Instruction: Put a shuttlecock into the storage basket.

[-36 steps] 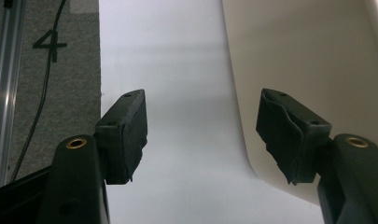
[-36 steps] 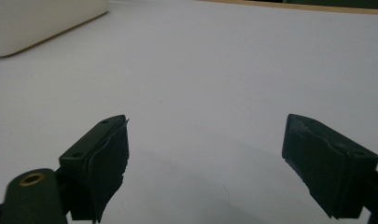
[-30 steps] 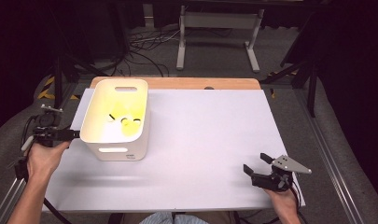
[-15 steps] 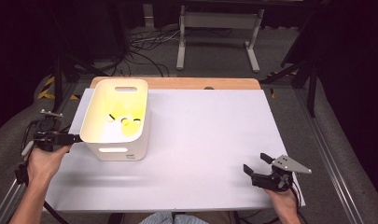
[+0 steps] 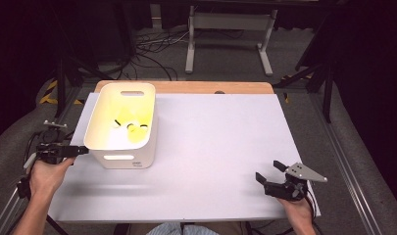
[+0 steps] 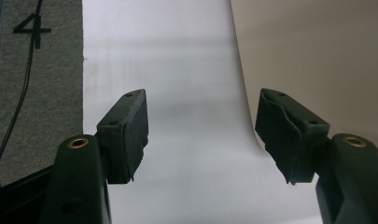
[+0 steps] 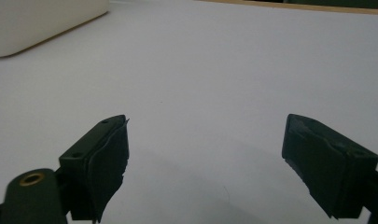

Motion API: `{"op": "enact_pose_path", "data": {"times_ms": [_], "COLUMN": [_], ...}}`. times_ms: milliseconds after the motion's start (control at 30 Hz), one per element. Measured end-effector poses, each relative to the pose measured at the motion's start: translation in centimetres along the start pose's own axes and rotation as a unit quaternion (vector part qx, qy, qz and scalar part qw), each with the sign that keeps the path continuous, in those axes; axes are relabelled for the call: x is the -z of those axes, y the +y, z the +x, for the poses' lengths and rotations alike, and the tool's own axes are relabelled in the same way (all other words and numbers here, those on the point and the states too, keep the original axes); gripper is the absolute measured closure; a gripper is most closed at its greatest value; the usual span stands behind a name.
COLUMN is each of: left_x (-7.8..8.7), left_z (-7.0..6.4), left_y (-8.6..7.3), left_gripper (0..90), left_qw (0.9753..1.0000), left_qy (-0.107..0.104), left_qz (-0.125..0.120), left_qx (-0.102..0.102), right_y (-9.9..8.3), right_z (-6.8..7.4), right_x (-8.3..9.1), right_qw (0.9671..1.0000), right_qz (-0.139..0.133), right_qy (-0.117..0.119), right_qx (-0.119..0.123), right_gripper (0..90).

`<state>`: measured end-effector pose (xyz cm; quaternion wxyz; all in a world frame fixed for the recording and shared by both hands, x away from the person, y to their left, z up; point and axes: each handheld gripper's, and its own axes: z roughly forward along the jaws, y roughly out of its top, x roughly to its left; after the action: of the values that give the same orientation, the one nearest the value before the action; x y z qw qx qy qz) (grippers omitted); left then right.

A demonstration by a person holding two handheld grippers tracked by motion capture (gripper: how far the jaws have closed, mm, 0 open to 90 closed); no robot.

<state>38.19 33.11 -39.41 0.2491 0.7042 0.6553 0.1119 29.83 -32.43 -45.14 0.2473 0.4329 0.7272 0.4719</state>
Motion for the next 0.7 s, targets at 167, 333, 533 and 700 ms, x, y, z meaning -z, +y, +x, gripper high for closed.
{"op": "enact_pose_path", "data": {"times_ms": [167, 333, 533, 700], "left_x": [-0.2, -0.1, -0.3, -0.4], "left_z": [-0.1, -0.3, -0.3, -0.5], "left_y": [-0.3, -0.5, -0.9, -1.2], "left_gripper": [35.1, 35.1, 35.0, 34.8], "left_qw": [1.0, 1.0, 1.0, 0.9999], "left_qy": [-0.003, -0.003, -0.005, -0.009], "left_qz": [0.0, -0.003, 0.0, -0.002], "left_qx": [0.0, -0.003, -0.005, -0.005], "right_y": [0.0, 0.0, 0.0, 0.0], "right_z": [0.0, 0.0, 0.0, 0.0], "right_x": [0.0, 0.0, 0.0, 0.0], "right_qw": [1.0, 1.0, 1.0, 1.0], "right_qz": [0.0, 0.0, -0.001, -0.001], "right_qy": [0.001, 0.002, 0.002, 0.002], "right_qx": [0.002, 0.002, 0.001, 0.001], "right_gripper": [14.9, 14.9, 15.0, 15.0]}}
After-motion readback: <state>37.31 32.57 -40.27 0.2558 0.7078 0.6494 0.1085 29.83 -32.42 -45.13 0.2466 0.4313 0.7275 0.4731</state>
